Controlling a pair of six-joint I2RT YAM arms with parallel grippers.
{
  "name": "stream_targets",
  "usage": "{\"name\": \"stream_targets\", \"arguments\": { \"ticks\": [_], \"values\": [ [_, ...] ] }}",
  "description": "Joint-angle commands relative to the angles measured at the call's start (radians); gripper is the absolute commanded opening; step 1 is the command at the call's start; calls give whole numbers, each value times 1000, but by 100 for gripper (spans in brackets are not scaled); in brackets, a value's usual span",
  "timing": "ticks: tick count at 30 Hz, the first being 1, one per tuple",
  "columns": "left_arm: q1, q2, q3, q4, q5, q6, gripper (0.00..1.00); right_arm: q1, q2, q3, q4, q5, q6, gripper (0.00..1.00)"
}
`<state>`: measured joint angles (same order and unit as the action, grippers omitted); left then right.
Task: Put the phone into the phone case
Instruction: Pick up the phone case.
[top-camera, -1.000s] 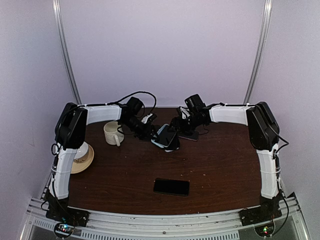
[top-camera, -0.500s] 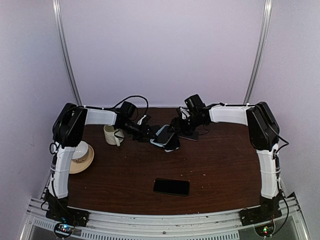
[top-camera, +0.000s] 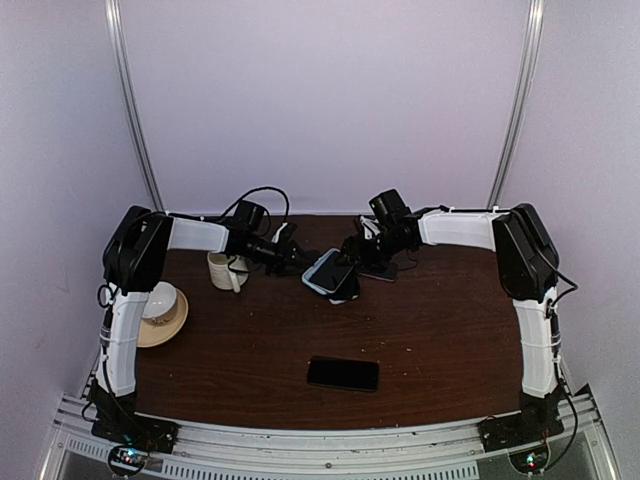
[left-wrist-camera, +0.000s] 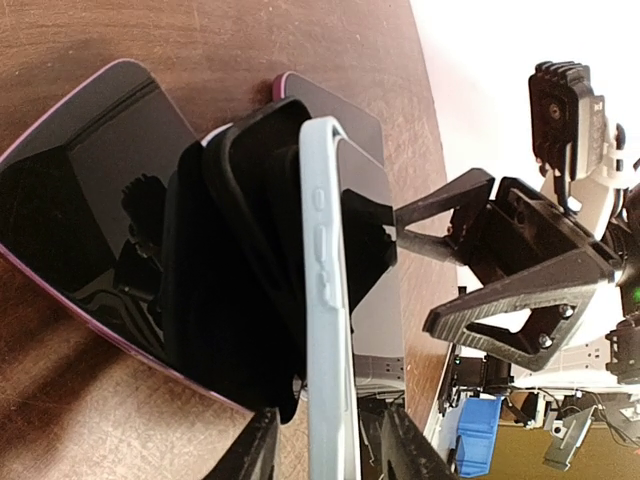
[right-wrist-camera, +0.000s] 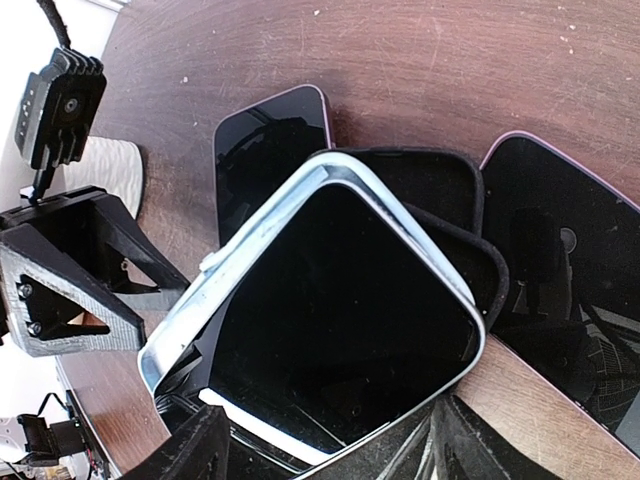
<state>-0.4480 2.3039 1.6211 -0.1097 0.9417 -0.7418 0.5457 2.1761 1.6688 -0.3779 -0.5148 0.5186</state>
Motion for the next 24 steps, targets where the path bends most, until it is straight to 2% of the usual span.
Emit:
{"name": "stream_targets", "arguments": {
  "ticks": [1, 9, 15, 18, 21, 24],
  "values": [
    [0, -28, -12, 17, 22, 2, 37, 10, -3, 17, -17, 29, -20, 73],
    [-10, -14, -12, -51, -4, 52, 36, 10, 0, 16, -15, 28, -19, 73],
    [-12, -13, 1, -51, 4, 53, 11, 10, -2, 16, -20, 28, -22, 73],
    [-16, -17, 4, -52, 16, 59, 2, 10, -3, 16, -20, 29, -22, 73],
    [-26, -32, 17, -92, 5, 96, 0, 10, -5, 15, -20, 27, -22, 73],
    [-42, -59, 57, -191, -71, 200, 0, 8, -14, 14, -21, 24, -23, 73]
  ]
}}
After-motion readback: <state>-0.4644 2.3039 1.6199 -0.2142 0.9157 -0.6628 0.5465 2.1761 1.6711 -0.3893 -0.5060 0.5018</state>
